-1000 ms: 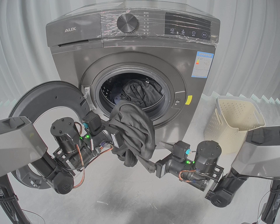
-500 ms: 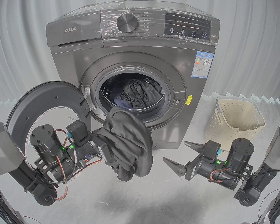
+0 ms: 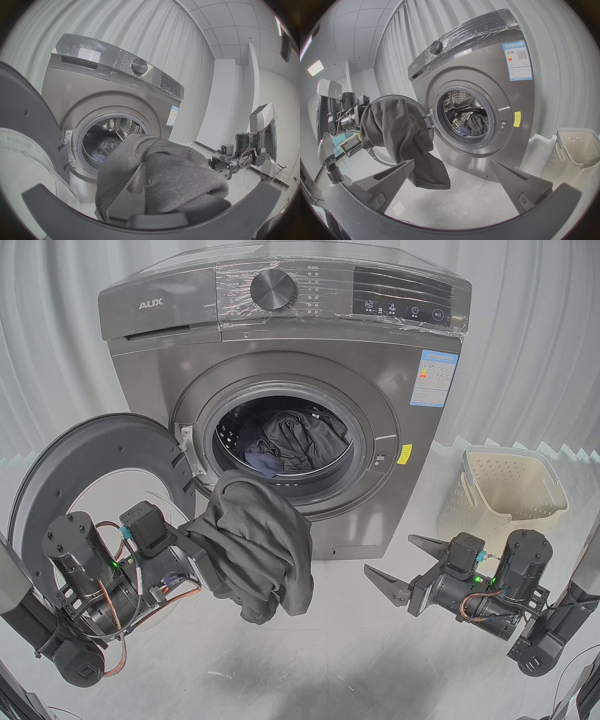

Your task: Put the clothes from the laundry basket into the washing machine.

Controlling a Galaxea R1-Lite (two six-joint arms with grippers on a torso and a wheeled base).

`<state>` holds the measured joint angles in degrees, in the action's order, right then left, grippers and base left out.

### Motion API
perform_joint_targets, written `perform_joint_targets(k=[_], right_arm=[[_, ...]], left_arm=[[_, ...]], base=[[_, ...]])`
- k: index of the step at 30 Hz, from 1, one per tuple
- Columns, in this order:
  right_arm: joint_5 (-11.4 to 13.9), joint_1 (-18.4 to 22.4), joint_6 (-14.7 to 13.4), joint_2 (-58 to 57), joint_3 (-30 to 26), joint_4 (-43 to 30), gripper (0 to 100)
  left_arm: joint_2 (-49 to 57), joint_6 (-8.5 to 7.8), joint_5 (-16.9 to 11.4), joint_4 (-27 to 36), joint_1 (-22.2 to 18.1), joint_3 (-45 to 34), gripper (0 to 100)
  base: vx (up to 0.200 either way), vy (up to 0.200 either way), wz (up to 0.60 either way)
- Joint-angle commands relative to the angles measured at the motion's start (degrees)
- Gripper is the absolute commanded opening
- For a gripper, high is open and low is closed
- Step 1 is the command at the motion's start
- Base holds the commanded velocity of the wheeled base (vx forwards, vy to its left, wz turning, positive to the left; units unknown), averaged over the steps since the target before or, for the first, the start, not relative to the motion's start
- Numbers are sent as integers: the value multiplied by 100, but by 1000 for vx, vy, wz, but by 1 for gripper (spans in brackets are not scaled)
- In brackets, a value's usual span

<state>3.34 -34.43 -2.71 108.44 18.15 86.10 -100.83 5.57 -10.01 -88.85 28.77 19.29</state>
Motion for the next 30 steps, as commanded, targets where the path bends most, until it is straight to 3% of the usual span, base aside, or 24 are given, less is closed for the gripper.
perform_joint_targets(k=[1,13,15,18,30], right_arm=[[0,-20,-2,37,-5,3,100],[0,-11,-11,37,31,3,100],[0,-29,-19,46,22,3,100],[0,-73,-19,64,13,3,100],[-9,-117,-28,64,13,3,100]], left_arm=[[-25,-3,25,-1,-21,-48,0],[-42,23,34,8,15,-109,0],[-77,-65,8,-1,6,-197,0],[-112,-144,16,-1,23,-180,0],[-288,-197,34,-10,155,-162,0]], base=[[0,0,0],[0,0,0],[0,0,0],[200,0,0],[200,0,0]])
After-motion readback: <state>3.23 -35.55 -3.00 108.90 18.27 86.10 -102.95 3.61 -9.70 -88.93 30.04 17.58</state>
